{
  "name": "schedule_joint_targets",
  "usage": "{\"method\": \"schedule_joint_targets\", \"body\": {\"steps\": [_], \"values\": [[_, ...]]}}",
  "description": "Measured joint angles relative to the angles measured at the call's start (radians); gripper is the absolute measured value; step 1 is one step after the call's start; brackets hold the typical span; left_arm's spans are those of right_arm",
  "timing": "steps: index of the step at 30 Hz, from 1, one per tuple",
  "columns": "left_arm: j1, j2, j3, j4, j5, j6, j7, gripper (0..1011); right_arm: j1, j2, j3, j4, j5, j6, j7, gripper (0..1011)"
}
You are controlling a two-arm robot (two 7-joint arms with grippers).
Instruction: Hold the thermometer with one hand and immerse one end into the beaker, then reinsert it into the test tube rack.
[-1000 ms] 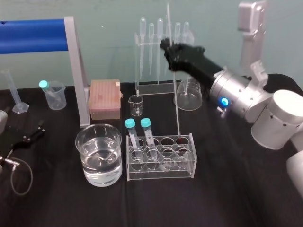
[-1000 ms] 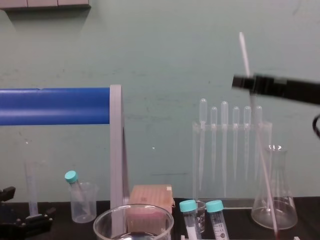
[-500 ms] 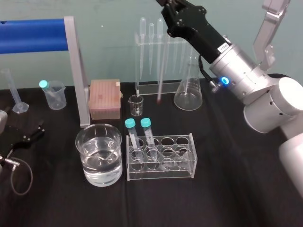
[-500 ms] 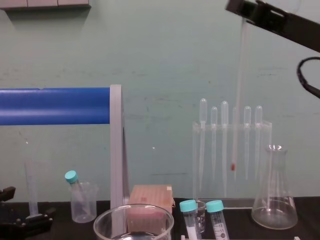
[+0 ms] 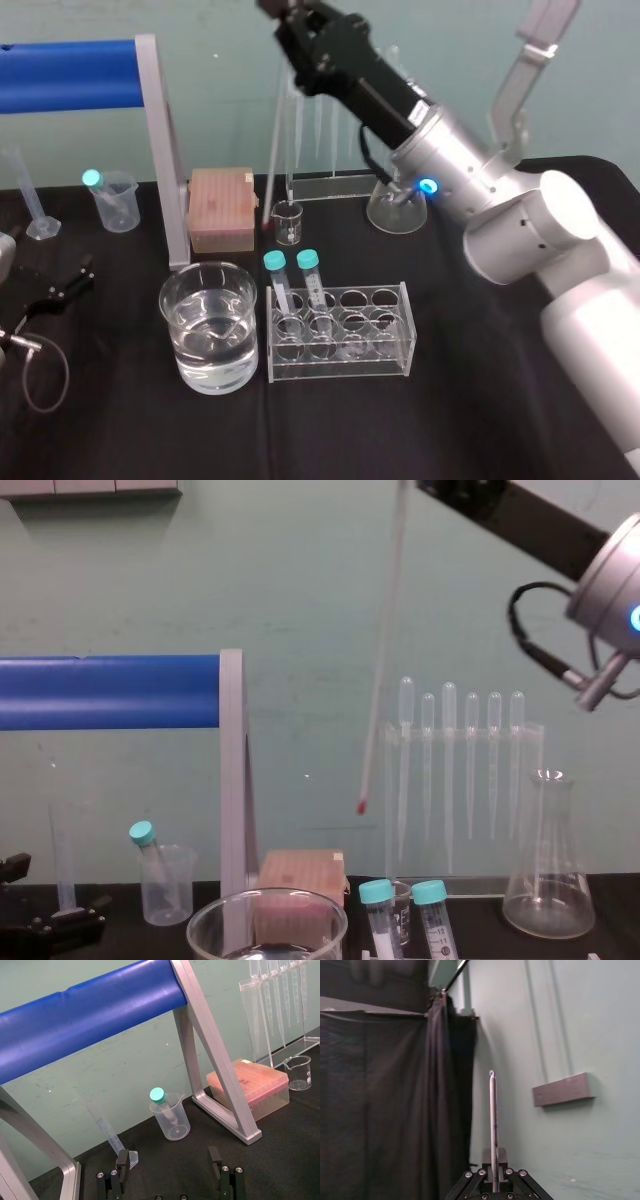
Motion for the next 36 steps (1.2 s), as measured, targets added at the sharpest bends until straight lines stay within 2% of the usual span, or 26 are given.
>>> {"method": "schedule_joint_targets", "body": {"steps": [9,19,25,36], "values": [[0.000,0.000,0.000,0.000,0.000,0.000,0.000,1008,0.042,-0.017,-0.083,0.088,0.013,-0.016,0.084,56],[0.000,0.000,0.000,0.000,0.000,0.000,0.000,1008,0.090,-0.049,-0.154,0.199,0.015,-0.037,0.145,56],[0.000,0.000,0.000,0.000,0.000,0.000,0.000,1008,0.113,-0.073,-0.184,0.265,0.006,-0.050,0.164,56],[0.000,0.000,0.000,0.000,0.000,0.000,0.000,1008,0.138,-0.104,-0.210,0.358,-0.024,-0.062,0.172,56]]}}
